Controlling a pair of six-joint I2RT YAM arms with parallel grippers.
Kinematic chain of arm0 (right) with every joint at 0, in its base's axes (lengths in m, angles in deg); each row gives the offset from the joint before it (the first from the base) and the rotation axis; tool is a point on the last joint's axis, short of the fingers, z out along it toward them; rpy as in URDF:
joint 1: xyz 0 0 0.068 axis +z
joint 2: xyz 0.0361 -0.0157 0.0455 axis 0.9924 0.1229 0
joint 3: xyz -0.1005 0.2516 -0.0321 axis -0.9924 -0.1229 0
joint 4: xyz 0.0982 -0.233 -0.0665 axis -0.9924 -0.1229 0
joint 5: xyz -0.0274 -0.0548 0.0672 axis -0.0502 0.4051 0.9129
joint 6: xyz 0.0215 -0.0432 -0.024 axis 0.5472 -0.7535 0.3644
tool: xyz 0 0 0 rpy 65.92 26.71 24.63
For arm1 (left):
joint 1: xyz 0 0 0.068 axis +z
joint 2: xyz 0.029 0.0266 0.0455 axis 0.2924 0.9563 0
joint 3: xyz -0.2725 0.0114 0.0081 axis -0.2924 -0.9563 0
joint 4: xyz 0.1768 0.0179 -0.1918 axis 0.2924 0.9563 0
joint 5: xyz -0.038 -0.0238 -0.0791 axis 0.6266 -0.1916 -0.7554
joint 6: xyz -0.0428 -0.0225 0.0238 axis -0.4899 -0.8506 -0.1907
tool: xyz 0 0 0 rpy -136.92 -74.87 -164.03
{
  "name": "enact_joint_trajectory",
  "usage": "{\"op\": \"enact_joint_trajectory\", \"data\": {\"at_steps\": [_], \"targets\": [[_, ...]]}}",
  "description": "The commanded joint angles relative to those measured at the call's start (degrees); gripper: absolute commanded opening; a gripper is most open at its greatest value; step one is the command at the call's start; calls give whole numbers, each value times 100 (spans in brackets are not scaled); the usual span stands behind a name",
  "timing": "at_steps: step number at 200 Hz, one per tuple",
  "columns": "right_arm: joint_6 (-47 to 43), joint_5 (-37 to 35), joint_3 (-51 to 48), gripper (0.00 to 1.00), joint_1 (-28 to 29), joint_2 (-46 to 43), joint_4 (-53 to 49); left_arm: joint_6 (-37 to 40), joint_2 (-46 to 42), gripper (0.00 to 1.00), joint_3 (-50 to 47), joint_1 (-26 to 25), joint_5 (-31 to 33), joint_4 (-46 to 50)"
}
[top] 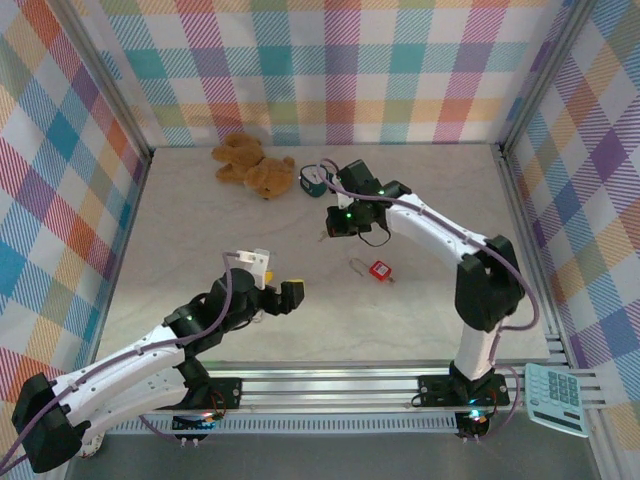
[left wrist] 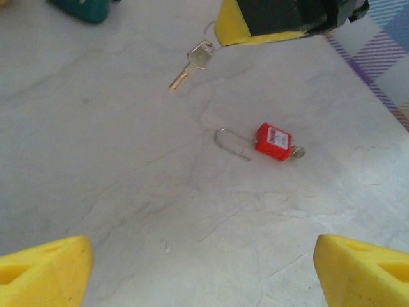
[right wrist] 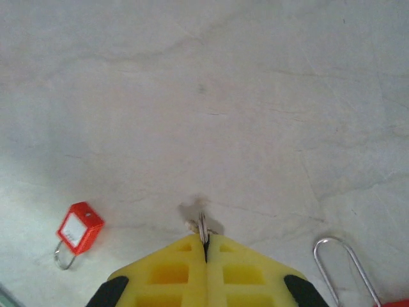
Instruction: Unlock with the key
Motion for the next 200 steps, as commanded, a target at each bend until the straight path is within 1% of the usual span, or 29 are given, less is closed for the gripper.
{"op": "enact_joint_trajectory", "data": {"at_steps": [1,9,21,27,44,56,76,92,125,140,149,166,182,200], "targets": [[59,-352,141,1,129,-429,-415,1011,-87,88,-232,-19,-362,-1555],[58,-382,176,1,201,-571,-465,1318,-50,87,-340,-22,-425,-2002],[93,-378,176,1,279,-767,-513,1948,72,85,-560,-30,-772,-2821],[102,-363,179,1,315,-864,-535,2203,156,85,-631,-31,-894,-3135],[120,-335,160,1,414,-1144,-610,2956,415,87,-622,-31,-1170,-3458],[152,-255,106,1,466,-1338,-623,3176,564,88,-588,-29,-1276,-3646],[206,-122,-5,1,585,-1635,-635,3371,842,85,-311,-32,-1448,-3492],[277,-39,-102,1,682,-1870,-621,3502,1007,83,-168,-31,-1433,-3426],[435,82,-277,1,826,-2287,-601,3568,1330,78,-34,-31,-1283,-3607],[476,88,-357,1,888,-2402,-607,3452,1509,75,-44,-27,-1228,-3948],[502,111,-386,1,920,-2447,-598,3368,1611,71,-34,-32,-1235,-4140],[535,123,-461,1,974,-2522,-578,3265,1755,58,44,-31,-1298,-4257],[594,164,-537,0,1000,-2576,-517,3215,1854,51,68,-31,-1291,-4400],[653,272,-578,0,1029,-2603,-461,3187,1929,49,114,-31,-1240,-4506]]}}
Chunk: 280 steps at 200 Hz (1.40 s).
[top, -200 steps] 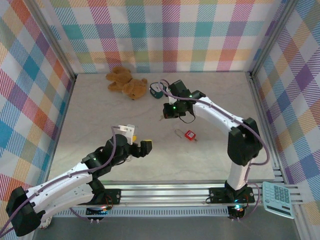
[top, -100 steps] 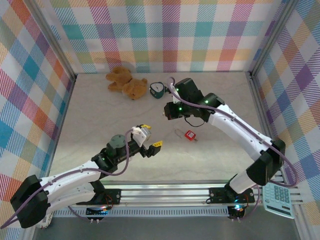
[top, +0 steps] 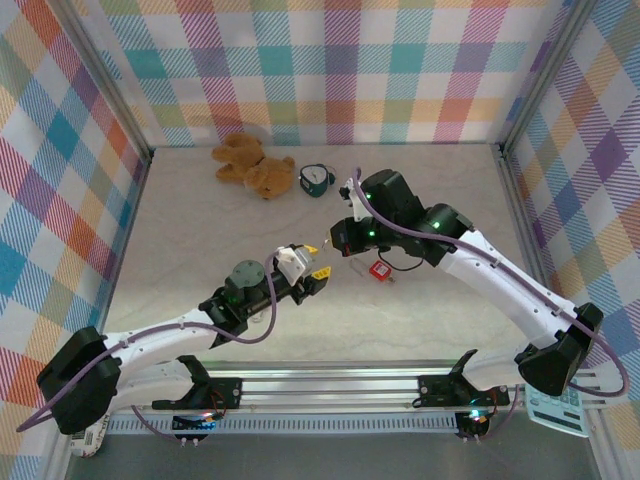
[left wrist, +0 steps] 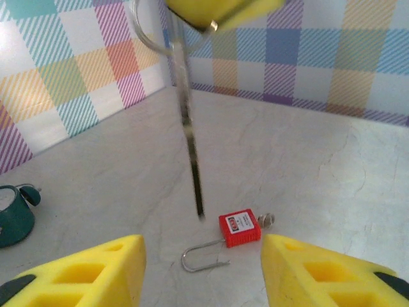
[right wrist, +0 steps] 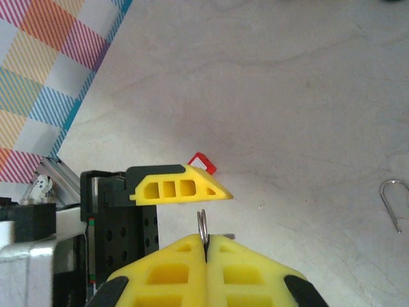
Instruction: Unlock with the key
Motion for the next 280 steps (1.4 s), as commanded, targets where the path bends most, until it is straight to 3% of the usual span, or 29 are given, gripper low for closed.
{"op": "enact_joint_trajectory", "data": {"at_steps": [1,89,113,156,280], "targets": [[170,200,-85,0,68,-136,76,-82,70,49,211,-31,-12,-604],[345,401,-100,0,127,-91,245,-149,433,49,322,-32,-8,-1104],[379,455,-91,0,135,-83,285,-150,434,40,305,-31,-23,-1155],[491,578,-109,0,135,-30,380,-188,405,34,235,-39,-55,-1233],[543,503,-131,0,135,-91,310,-142,156,3,185,-38,-179,-1053]]}}
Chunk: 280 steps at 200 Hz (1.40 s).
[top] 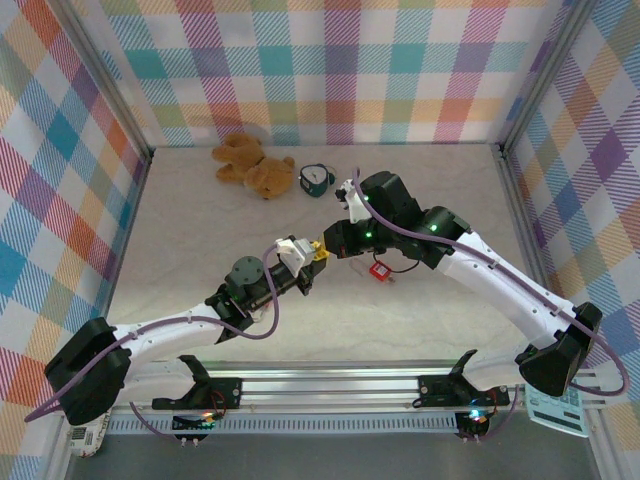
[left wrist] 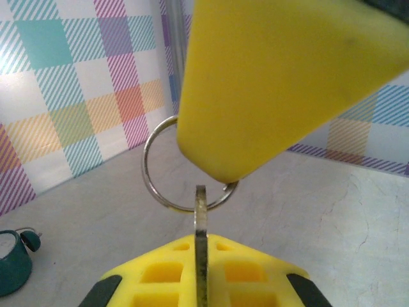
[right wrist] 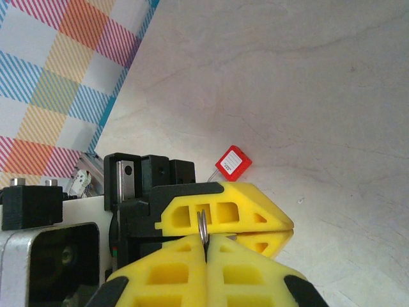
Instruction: Unlock with the key
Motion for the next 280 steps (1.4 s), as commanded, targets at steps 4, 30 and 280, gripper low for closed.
{"op": "enact_joint_trajectory", "data": {"at_steps": [4,30,280], "targets": [[74,24,-44,0,60,-93,4,51,-190,2,6,-36,-164,-129],[-21,-390,-113,0,52,-215,-86,39,-256,0,15,-31,-308,54],[-2292,1783,-1948,37,-792,-1309,2009,-765,-159,0,1056,726,-3563,2735]]}}
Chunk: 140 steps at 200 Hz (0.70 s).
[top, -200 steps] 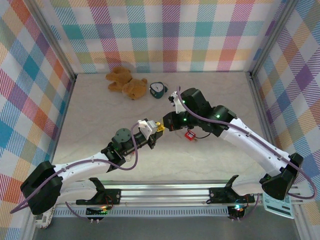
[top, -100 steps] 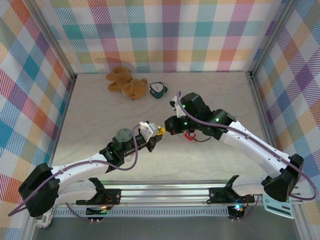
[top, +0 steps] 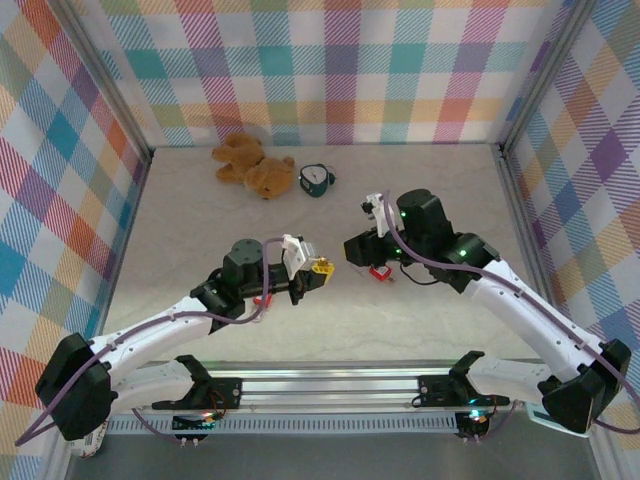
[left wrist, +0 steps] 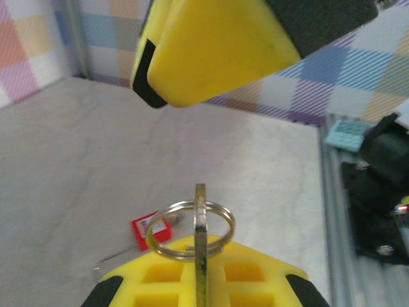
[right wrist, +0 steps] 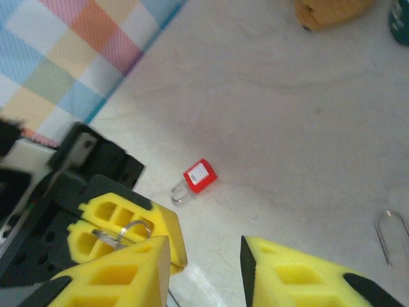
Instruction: Unlock with the key
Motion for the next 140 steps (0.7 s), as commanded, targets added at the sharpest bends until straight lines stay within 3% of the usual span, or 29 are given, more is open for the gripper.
{"op": "enact_joint_trajectory", "data": {"at_steps": [1,24,73,124,140], "targets": [[-742,1174,-158,38,-44,21,800,-554,245,0,259,218,-1072,134],[-759,1534,-226,38,-44,78,1064,-834,514,0,481,390,-1465,227],[-933,1619,-209,38,-47,362,865,-1223,683,0,634,554,-2001,-6],[-914,1519,-253,38,-44,509,926,-1339,746,0,652,585,-2190,-46],[-902,1613,-257,34,-44,598,973,-1324,731,0,636,579,-2220,-51]]}}
